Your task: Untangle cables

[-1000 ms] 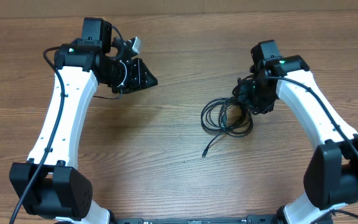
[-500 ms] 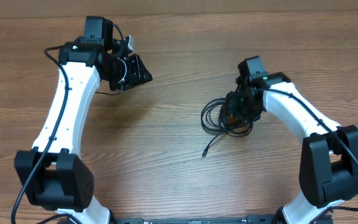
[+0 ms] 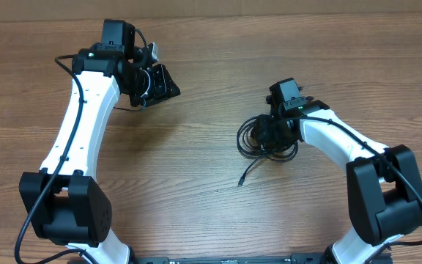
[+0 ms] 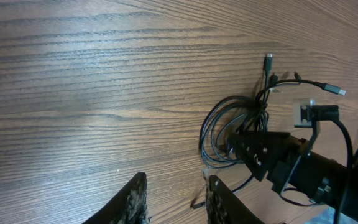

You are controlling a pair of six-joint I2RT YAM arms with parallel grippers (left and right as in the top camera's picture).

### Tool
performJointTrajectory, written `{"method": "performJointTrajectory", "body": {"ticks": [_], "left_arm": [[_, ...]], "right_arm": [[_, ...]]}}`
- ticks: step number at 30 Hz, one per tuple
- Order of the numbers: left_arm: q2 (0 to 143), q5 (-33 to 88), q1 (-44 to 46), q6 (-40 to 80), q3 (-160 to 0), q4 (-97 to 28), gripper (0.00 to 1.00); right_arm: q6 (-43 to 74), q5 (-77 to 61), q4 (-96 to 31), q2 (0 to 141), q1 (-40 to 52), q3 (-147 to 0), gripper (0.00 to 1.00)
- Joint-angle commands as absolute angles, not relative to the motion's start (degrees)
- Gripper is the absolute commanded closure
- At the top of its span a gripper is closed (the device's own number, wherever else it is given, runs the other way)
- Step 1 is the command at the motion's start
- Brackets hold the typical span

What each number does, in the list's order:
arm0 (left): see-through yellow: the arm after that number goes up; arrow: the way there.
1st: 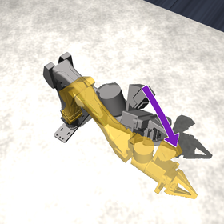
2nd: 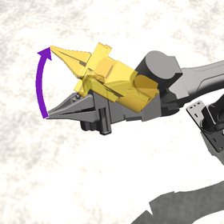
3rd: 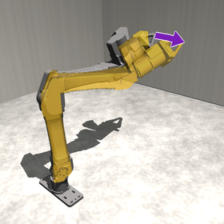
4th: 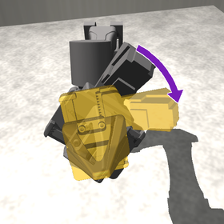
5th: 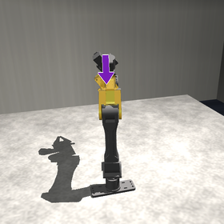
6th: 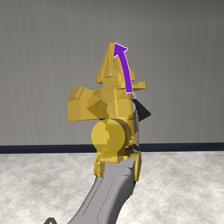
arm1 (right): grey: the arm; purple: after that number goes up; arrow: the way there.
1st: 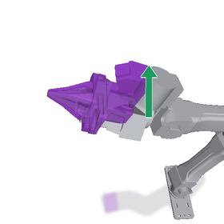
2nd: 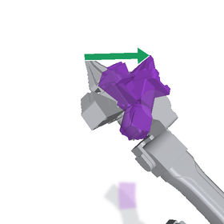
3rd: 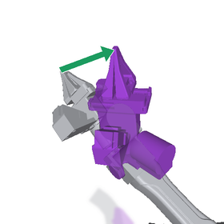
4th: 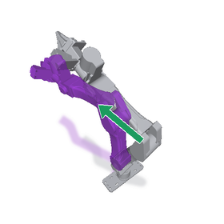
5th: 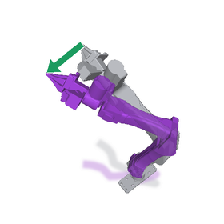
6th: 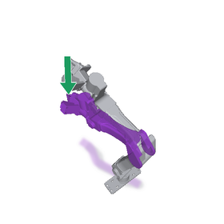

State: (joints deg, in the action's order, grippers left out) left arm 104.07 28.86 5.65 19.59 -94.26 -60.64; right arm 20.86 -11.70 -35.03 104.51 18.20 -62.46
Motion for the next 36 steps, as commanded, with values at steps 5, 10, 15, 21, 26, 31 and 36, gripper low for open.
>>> {"method": "performJointTrajectory", "body": {"ticks": [5,10,15,21,26,31,36], "left_arm": [[104.55,28.53,6.39,20.34,-95.35,-60.64,0.68],[104.57,28.77,6.92,20.36,-95.35,-61.01,0.67],[104.57,31.88,6.94,20.34,-95.35,-61.04,0.67],[104.57,41.12,6.68,10.26,-95.35,-60.75,0.71],[104.57,48.62,6.66,4.16,-95.35,-61.73,0.53],[104.57,56.99,6.66,0.58,-95.35,-61.63,0.43],[104.57,58.15,6.68,0.60,-95.35,-61.71,0.40]], "right_arm": [[20.91,-11.62,-31.83,107.44,18.41,-61.71,0.68],[20.67,-9.02,-30.81,109.23,18.41,-61.34,0.74],[20.49,-10.79,-32.45,110.04,18.41,-61.52,0.96],[18.94,-24.71,-41.10,105.95,18.41,-69.73,0.96],[18.57,-36.67,-46.81,101.16,18.41,-79.70,0.96],[23.11,-40.12,-48.38,97.21,18.41,-85.62,0.96],[27.68,-39.57,-48.62,96.31,18.41,-85.80,0.96]]}}
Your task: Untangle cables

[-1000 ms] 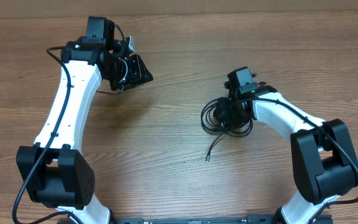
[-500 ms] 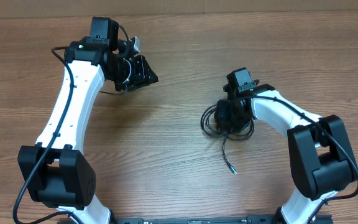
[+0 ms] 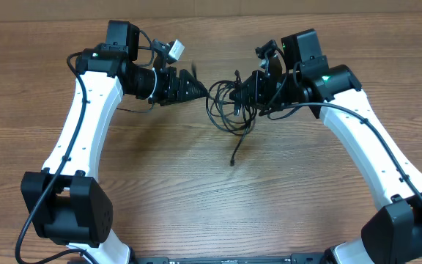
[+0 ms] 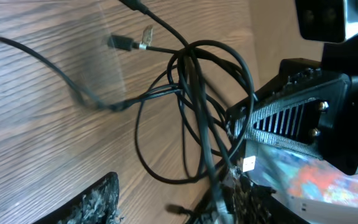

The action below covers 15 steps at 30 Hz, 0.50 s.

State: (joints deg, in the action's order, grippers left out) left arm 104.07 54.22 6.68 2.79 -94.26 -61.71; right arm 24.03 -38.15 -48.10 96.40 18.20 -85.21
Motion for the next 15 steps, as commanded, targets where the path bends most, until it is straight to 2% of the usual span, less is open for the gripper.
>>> {"method": "performJointTrajectory", "body": {"ticks": [1,9,15], "left_arm": [[104.57,58.15,6.72,1.32,-95.35,-61.63,0.39],[104.60,57.49,7.68,5.21,-95.33,-62.57,0.37],[104.62,45.23,12.58,12.36,-95.24,-62.50,0.35]], "right_arm": [[28.40,-38.74,-48.86,96.31,18.44,-85.80,0.96],[31.97,-34.20,-50.06,96.33,18.44,-85.80,0.96],[31.92,-41.69,-48.82,96.31,18.44,-85.80,0.96]]}}
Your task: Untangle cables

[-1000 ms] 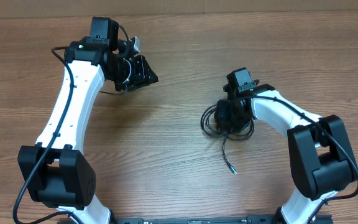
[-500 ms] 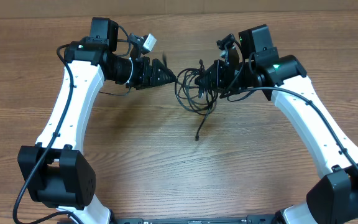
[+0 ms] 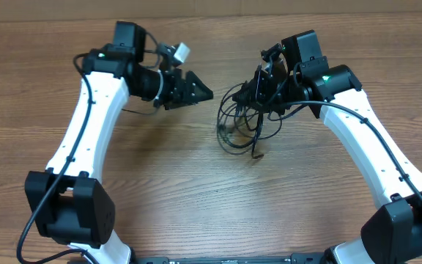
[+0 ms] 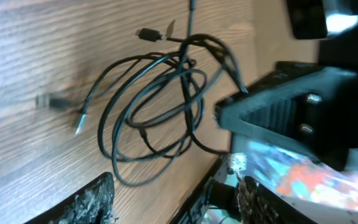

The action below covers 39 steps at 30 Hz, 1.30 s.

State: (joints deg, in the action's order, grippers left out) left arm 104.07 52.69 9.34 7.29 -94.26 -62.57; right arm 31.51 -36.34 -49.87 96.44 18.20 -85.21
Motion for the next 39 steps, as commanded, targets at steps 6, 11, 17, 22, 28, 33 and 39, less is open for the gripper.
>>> {"method": "performJointTrajectory", "body": {"ticks": [6,11,17,22,28,33,39], "left_arm": [[104.73,34.63,17.52,16.16,-95.24,-61.47,0.32],[104.73,29.23,17.54,18.22,-95.22,-61.73,0.33],[105.08,25.34,17.72,18.26,-94.00,-61.60,0.30],[106.21,30.76,17.82,18.20,-91.26,-59.64,0.27],[107.22,40.29,17.96,17.82,-86.54,-51.77,0.28],[108.38,36.32,18.04,17.85,-85.47,-47.13,0.62],[109.32,32.58,18.04,18.48,-85.47,-43.38,0.96]], "right_arm": [[31.97,-47.94,-47.92,95.11,18.22,-85.95,0.96],[32.18,-48.80,-47.90,92.90,18.20,-85.95,0.96],[33.30,-51.68,-47.20,90.04,17.30,-85.97,0.96],[35.59,-55.05,-45.28,87.70,15.90,-85.97,0.96],[36.56,-56.88,-44.40,85.41,15.66,-85.97,0.96],[37.78,-59.33,-43.79,83.29,15.66,-85.97,0.96],[39.05,-60.07,-42.15,79.31,15.49,-85.97,0.96]]}}
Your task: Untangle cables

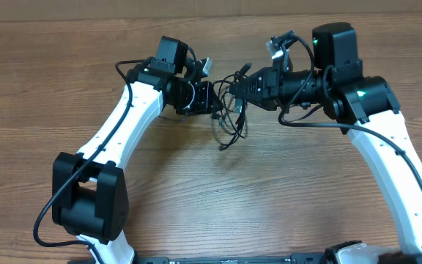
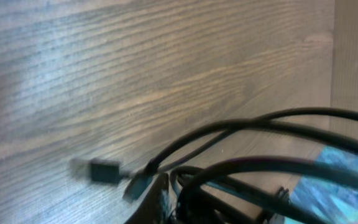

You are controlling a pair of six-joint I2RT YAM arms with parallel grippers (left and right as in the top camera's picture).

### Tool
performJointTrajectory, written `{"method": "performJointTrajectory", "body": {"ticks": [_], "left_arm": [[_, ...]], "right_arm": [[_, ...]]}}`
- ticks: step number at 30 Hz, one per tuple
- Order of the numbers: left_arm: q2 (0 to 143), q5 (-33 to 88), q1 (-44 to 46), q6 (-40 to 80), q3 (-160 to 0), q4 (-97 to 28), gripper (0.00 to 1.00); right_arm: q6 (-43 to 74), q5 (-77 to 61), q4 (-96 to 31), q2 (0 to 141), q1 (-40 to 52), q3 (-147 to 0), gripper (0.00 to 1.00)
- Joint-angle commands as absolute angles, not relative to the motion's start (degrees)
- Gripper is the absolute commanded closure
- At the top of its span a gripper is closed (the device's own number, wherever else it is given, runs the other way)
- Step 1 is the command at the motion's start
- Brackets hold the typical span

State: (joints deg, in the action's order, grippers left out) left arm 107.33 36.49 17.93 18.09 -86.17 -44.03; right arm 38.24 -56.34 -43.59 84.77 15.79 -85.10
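A tangle of black cables [image 1: 230,119] hangs between my two grippers above the back middle of the table. My right gripper [image 1: 239,85] points left and is shut on the bundle's upper right side. From the left, my left gripper [image 1: 214,103] meets the same bundle. In the left wrist view its fingers [image 2: 161,200] stand together at the bottom edge, with thick black cable loops [image 2: 241,127] blurred right in front of them; the left gripper [image 2: 169,204] looks shut on a strand. A loose plug [image 2: 104,170] dangles over the wood, and another end hangs lowest [image 1: 223,147].
The wooden table [image 1: 86,198] stretches on all sides, its far edge along the top of the overhead view. Both white arms reach inward from the near edge, their wrists close together over the bundle.
My left gripper, open and a little to the left of the bundle before, has moved right into it and shut. The right gripper has shifted left and farther back with the cables.
My right gripper was down on the tangle lying at the table's right middle, the left open far to the left. Then the right held the bundle up near the back middle with the left open beside it. Now both grippers grip the bundle.
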Motion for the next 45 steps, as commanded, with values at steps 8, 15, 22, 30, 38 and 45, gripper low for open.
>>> {"method": "performJointTrajectory", "body": {"ticks": [8,15,22,30,38,45], "left_arm": [[106.56,28.08,14.59,19.68,-87.24,-45.28,0.96],[94.96,28.56,8.82,17.69,-89.43,-49.84,0.96],[88.01,37.69,8.64,15.40,-89.45,-52.25,0.96],[85.69,46.85,8.64,15.64,-92.49,-50.17,0.96],[85.82,48.25,8.64,16.93,-93.34,-51.53,0.96],[86.02,46.96,8.67,16.71,-93.21,-53.49,0.96]], "right_arm": [[36.27,-45.36,-52.38,74.56,6.70,-85.97,0.96],[32.91,-14.81,-66.17,76.62,4.16,-85.84,0.96],[26.83,-12.93,-73.10,83.94,4.78,-85.84,0.94],[17.87,-20.78,-74.04,88.86,8.36,-85.84,0.70],[16.51,-36.32,-64.86,88.64,11.31,-85.91,0.42],[27.81,-36.21,-55.61,88.77,15.07,-85.89,0.36]]}}
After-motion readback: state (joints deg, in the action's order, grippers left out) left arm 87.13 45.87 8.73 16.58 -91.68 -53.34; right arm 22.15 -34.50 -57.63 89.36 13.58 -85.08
